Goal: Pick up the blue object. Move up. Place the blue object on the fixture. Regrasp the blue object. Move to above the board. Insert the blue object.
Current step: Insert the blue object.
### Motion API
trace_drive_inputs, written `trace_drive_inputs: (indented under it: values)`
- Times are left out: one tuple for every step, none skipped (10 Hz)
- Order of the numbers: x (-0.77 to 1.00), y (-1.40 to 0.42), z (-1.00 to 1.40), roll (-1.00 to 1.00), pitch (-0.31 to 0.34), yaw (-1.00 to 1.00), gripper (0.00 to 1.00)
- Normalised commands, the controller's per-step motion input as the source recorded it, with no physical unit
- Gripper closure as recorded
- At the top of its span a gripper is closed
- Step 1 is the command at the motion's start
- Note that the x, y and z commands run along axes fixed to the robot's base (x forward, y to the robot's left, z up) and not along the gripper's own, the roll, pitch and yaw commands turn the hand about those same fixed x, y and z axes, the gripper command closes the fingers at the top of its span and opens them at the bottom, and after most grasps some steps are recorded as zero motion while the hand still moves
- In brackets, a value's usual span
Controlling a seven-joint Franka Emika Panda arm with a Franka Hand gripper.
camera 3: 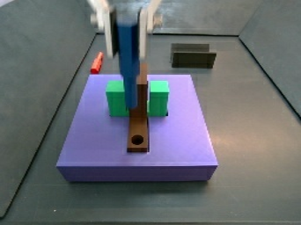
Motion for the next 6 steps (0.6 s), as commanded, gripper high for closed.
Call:
trace_drive_inputs:
  values:
    - [0.09, -0.39, -0.37, 0.35, -0.070, 0.13, 1.00]
    - [0.15, -0.41, -0.24, 0.50, 0.000, 0.13, 1.00]
    - [0.15, -0.40, -0.23, 0.50, 0.000, 0.14, 1.00]
    - [0.26, -0.28, -0.36, 0.36, 0.050, 0.01, 1.00]
    - [0.33, -0.06, -0.42, 0.24, 0.146, 0.00, 1.00]
    - [0.31, 0.00, -0.48, 0.13, 0.174, 0.00, 1.00]
